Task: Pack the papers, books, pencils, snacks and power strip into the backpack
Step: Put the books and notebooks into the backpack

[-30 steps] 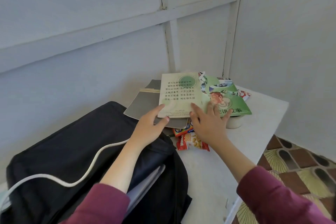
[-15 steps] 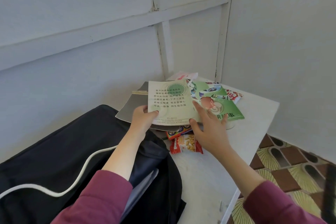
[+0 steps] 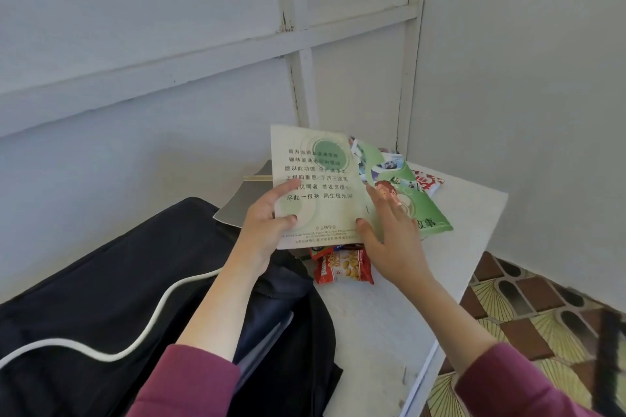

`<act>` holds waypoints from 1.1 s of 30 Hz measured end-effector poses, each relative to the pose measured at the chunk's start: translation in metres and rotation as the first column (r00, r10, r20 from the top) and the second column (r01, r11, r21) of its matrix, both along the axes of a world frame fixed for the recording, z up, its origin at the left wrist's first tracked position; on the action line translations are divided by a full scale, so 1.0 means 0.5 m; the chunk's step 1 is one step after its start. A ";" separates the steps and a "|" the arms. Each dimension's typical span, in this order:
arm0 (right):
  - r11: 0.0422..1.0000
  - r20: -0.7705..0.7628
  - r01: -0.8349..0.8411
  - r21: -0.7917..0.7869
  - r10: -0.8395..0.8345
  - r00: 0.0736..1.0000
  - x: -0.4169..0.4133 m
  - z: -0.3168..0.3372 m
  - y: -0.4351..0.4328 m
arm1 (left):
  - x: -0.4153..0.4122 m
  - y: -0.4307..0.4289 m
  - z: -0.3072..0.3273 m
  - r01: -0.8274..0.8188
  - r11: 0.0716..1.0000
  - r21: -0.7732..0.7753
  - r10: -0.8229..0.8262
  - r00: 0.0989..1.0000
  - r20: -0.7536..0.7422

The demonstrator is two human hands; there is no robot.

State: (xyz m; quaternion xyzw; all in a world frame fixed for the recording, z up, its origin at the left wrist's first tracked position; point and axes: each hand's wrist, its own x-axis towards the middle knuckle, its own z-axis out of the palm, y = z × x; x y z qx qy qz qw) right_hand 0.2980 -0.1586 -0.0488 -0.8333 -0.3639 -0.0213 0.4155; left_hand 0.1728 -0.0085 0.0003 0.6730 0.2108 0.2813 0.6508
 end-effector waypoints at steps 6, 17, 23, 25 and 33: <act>0.939 -0.127 -0.085 0.333 0.134 0.983 -0.023 0.045 -0.010 | -0.020 -0.035 0.043 0.111 0.991 0.069 -0.121 0.978 0.168; 0.729 0.080 -0.244 0.640 0.252 0.964 -0.098 0.128 -0.063 | -0.042 -0.070 0.068 0.124 0.990 0.065 -0.134 0.971 0.197; 0.686 -0.125 -0.277 0.673 0.474 0.872 -0.124 0.170 -0.102 | -0.078 -0.094 0.077 0.248 0.964 -0.092 -0.221 0.947 0.232; 0.681 -0.232 -0.261 0.685 0.543 0.807 -0.126 0.170 -0.114 | -0.093 -0.105 0.080 0.275 0.950 -0.146 -0.231 0.938 0.259; 0.618 -0.549 0.077 0.783 0.627 0.552 -0.191 0.109 -0.129 | -0.144 -0.164 0.074 -0.098 0.992 -0.075 0.116 0.953 0.279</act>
